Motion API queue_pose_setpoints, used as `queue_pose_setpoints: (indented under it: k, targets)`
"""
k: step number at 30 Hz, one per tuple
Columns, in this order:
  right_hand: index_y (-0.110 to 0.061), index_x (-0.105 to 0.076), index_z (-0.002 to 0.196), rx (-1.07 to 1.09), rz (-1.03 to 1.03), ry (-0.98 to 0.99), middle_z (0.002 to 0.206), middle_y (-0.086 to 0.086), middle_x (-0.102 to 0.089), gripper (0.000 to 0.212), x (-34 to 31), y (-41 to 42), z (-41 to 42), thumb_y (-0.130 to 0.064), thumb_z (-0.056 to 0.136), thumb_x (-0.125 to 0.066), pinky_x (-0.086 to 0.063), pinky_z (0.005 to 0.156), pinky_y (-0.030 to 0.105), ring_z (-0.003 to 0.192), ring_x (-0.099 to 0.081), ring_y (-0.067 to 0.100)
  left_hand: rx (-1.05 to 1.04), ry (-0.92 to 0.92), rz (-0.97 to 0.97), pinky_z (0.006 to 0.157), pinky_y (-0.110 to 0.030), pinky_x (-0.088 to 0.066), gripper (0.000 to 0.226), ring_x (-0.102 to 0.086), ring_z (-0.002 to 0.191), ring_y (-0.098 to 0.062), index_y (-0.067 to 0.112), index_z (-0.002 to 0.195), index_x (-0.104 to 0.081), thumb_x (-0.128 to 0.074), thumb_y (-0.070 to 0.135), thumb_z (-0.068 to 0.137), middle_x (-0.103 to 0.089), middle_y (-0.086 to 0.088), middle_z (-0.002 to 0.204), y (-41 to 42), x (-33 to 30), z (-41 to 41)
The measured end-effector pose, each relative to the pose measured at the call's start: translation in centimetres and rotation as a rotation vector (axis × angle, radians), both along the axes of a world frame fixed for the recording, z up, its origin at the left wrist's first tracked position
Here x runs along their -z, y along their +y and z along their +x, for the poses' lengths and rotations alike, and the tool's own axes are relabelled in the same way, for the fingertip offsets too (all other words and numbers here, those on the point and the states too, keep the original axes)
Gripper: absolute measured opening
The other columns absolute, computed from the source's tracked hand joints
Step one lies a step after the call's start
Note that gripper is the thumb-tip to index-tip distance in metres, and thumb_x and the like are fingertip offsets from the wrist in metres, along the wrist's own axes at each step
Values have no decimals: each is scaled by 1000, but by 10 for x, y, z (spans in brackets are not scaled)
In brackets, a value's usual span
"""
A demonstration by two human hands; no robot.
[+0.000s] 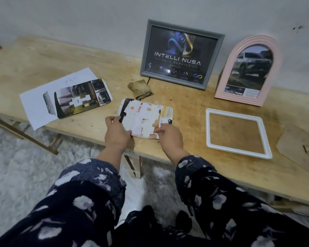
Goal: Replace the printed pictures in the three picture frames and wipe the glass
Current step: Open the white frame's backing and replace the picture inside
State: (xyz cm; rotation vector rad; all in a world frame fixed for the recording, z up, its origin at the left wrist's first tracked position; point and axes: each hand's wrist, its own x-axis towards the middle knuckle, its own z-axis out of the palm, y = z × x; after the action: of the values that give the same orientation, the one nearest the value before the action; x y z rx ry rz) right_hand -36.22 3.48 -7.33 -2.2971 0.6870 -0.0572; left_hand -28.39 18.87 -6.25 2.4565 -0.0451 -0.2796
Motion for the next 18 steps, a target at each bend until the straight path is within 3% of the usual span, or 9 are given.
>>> queue_pose_setpoints:
  k: [3, 6, 10, 14, 18]
  targets:
    - [-22, -70, 98, 149, 138, -150, 116, -4, -63, 19, -15, -3, 4, -12, 92, -55, -38, 73, 18, 96, -55, 8, 18, -85, -121, 95, -26, -39, 62, -53, 113, -24, 7, 138, -44, -73, 9, 83, -33, -5, 138, -8, -7, -1]
    - [-27, -66, 99, 331, 135, -265, 116, -3, -60, 19, -30, -21, 5, -12, 91, -58, -35, 69, 14, 90, -53, 7, 50, -147, -207, 94, -17, -31, 62, -50, 117, -21, 6, 136, -46, -74, 5, 80, -37, -7, 135, -23, -16, -3]
    - [-24, -62, 121, 499, 207, -245, 128, -3, -42, 41, -46, -57, -1, 0, 89, -55, -36, 77, 13, 94, -51, 13, 126, -192, -260, 96, -17, -34, 63, -50, 115, -18, 8, 135, -46, -76, 8, 79, -37, -6, 134, -55, -31, -9]
    - [-20, -61, 125, 551, 287, -228, 137, 1, -53, 44, -53, -99, -23, 3, 88, -53, -41, 87, 21, 120, -53, 20, 177, -201, -257, 97, -18, -34, 64, -49, 115, -16, 9, 135, -46, -77, 11, 79, -36, -4, 134, -94, -40, -25]
    - [-17, -56, 131, 517, 156, -197, 138, 2, -52, 46, -54, -142, -63, 0, 89, -52, -42, 94, 28, 124, -50, 22, 238, -199, -222, 88, -21, -39, 64, -51, 107, -14, 11, 134, -44, -77, 18, 80, -34, -1, 134, -137, -36, -56]
